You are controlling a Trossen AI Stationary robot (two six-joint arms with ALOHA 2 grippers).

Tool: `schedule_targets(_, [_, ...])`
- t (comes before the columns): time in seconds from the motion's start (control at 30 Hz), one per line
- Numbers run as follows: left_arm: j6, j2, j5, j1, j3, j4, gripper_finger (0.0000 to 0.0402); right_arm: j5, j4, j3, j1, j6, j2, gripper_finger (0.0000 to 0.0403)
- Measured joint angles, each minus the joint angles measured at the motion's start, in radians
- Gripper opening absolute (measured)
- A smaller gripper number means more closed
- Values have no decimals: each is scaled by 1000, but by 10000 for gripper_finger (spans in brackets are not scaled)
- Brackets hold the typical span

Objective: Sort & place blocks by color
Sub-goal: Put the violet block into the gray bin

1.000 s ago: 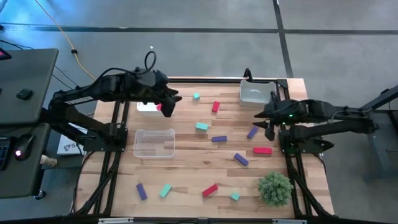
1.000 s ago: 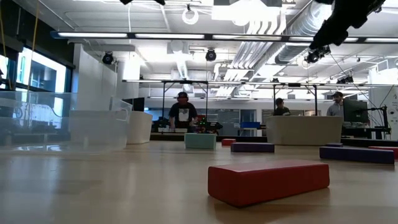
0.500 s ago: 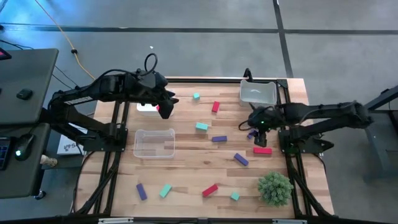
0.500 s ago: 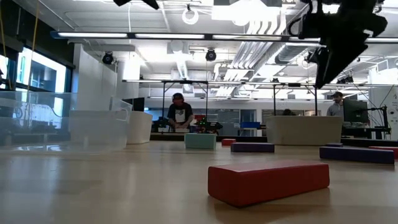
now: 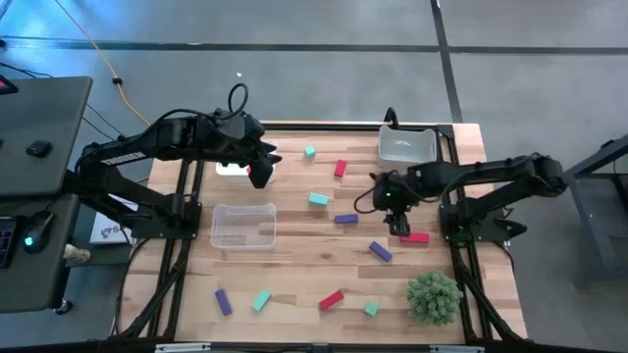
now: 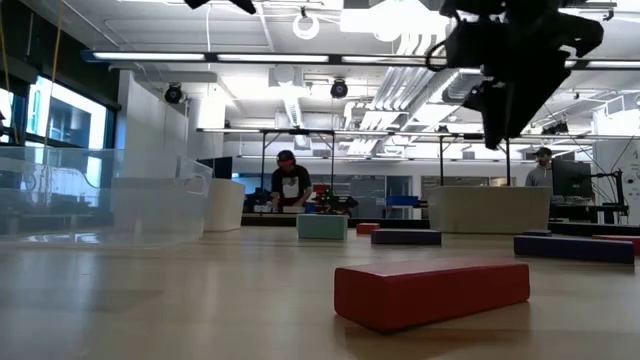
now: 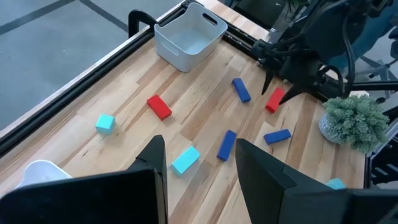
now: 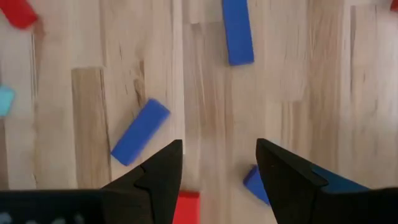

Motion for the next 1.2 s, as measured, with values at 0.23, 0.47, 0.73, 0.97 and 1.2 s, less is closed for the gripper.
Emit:
schedule_targets(0.23, [23,0,1,0,0,0,103,15,-204,109,-30,-251,146,194])
schedule_targets(0.47, [44,0,2,0,0,0,103,130,-229,66,-41,-379,251,194])
schedule_targets(0.73, [64,1,1,0,0,0,103,169,-227,57,-41,-429,320,194])
schedule_targets(0.97, [85,1,1,0,0,0,103,182,-221,56,-41,-430,369,194])
schedule_targets(1.2, [97,1,2,0,0,0,103,199,-219,56,-41,-429,425,194])
